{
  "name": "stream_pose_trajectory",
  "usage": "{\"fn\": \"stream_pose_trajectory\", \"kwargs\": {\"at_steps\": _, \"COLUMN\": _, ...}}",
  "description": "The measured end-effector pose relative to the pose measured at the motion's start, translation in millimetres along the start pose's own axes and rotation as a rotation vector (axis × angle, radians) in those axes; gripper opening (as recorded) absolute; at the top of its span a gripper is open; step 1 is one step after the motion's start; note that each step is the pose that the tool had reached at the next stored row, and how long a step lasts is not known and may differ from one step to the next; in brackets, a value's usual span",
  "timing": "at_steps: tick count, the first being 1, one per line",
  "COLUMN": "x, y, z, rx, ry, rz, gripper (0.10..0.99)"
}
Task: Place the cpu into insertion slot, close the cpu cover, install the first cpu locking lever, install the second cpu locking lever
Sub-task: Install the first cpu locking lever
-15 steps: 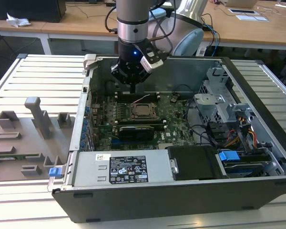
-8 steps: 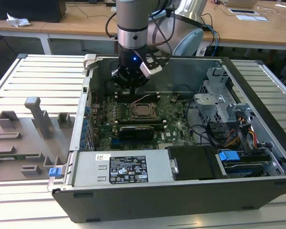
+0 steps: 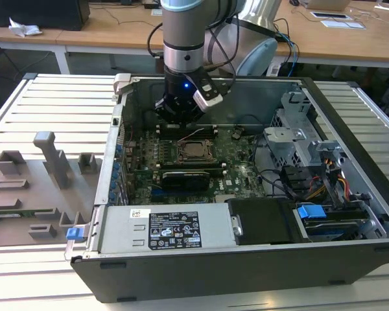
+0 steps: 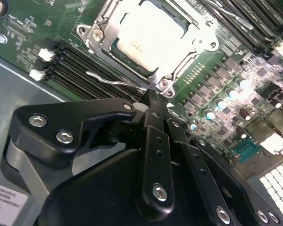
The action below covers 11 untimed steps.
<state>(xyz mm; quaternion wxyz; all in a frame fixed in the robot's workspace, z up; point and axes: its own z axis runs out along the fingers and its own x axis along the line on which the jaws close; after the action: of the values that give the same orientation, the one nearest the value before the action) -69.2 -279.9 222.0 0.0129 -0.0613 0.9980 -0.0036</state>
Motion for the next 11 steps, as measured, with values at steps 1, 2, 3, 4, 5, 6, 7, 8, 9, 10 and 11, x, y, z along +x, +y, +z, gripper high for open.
{"fn": "stream_pose_trajectory", "kwargs": {"at_steps": 1, "x": -2.0, "y": 0.1, "z": 0.3, "rx": 0.000, "ry": 0.0002, "rz": 0.000, "gripper": 0.106}}
{"fn": "stream_pose_trajectory", "kwargs": {"at_steps": 2, "x": -2.9, "y": 0.1, "z": 0.5, "rx": 0.000, "ry": 0.0002, "rz": 0.000, "gripper": 0.106}}
{"fn": "stream_pose_trajectory", "kwargs": {"at_steps": 3, "x": -3.5, "y": -0.1, "z": 0.6, "rx": 0.000, "ry": 0.0003, "rz": 0.000, "gripper": 0.106}}
{"fn": "stream_pose_trajectory", "kwargs": {"at_steps": 4, "x": -3.5, "y": -0.1, "z": 0.6, "rx": 0.000, "ry": 0.0003, "rz": 0.000, "gripper": 0.106}}
{"fn": "stream_pose_trajectory", "kwargs": {"at_steps": 5, "x": -3.6, "y": 0.0, "z": 0.6, "rx": 0.000, "ry": 0.0003, "rz": 0.000, "gripper": 0.106}}
{"fn": "stream_pose_trajectory", "kwargs": {"at_steps": 6, "x": -3.6, "y": 0.0, "z": 0.6, "rx": 0.000, "ry": 0.0003, "rz": 0.000, "gripper": 0.106}}
{"fn": "stream_pose_trajectory", "kwargs": {"at_steps": 7, "x": -3.7, "y": 0.0, "z": 0.6, "rx": 0.000, "ry": 0.0003, "rz": 0.000, "gripper": 0.106}}
{"fn": "stream_pose_trajectory", "kwargs": {"at_steps": 8, "x": -3.7, "y": 0.0, "z": 0.6, "rx": 0.000, "ry": 0.0003, "rz": 0.000, "gripper": 0.106}}
{"fn": "stream_pose_trajectory", "kwargs": {"at_steps": 9, "x": -3.7, "y": 0.0, "z": 0.7, "rx": 0.000, "ry": 0.0003, "rz": 0.000, "gripper": 0.106}}
{"fn": "stream_pose_trajectory", "kwargs": {"at_steps": 10, "x": -3.7, "y": 0.0, "z": 0.7, "rx": 0.000, "ry": 0.0004, "rz": 0.006, "gripper": 0.106}}
{"fn": "stream_pose_trajectory", "kwargs": {"at_steps": 11, "x": -3.8, "y": 0.0, "z": 0.8, "rx": 0.001, "ry": 0.0004, "rz": 0.018, "gripper": 0.106}}
